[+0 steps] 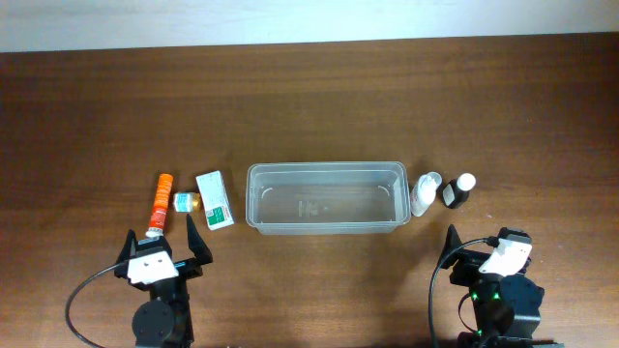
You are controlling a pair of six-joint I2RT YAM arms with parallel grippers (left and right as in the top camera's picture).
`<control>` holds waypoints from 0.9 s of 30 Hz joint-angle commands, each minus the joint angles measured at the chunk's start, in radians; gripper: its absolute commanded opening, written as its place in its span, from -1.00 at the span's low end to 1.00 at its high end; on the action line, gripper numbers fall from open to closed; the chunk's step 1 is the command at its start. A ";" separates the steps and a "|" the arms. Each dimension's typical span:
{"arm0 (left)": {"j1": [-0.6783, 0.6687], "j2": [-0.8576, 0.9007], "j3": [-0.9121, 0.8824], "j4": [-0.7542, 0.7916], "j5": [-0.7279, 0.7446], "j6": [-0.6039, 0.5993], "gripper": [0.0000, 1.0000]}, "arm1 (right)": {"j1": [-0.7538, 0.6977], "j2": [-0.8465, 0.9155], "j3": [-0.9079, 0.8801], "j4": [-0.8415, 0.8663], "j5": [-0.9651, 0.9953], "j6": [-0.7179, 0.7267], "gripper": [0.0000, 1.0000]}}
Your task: Pack container
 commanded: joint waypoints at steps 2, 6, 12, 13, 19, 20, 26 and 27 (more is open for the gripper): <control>0.006 -0.008 -0.008 0.003 0.008 0.008 0.99 | 0.006 -0.009 -0.008 0.003 -0.009 -0.008 0.97; 0.006 -0.008 -0.008 0.003 0.008 0.008 1.00 | 0.006 -0.009 -0.008 0.003 -0.009 -0.008 0.97; 0.006 -0.008 -0.008 0.003 0.008 0.008 0.99 | 0.006 -0.009 -0.008 0.003 -0.009 -0.008 0.97; 0.006 -0.008 -0.008 0.003 0.008 0.008 0.99 | 0.006 -0.009 -0.008 0.003 -0.009 -0.008 0.97; 0.006 -0.008 -0.008 0.003 0.008 0.008 1.00 | 0.006 -0.009 -0.008 0.003 -0.009 -0.008 0.97; 0.006 -0.008 -0.008 0.003 0.008 0.008 0.99 | 0.006 -0.009 -0.008 0.003 -0.009 -0.008 0.97; 0.006 -0.008 -0.008 0.003 0.008 0.008 1.00 | 0.006 -0.009 -0.008 0.011 -0.008 -0.008 0.97; 0.006 -0.008 -0.008 0.003 0.008 0.008 0.99 | 0.006 -0.009 -0.008 0.010 -0.008 -0.008 0.97</control>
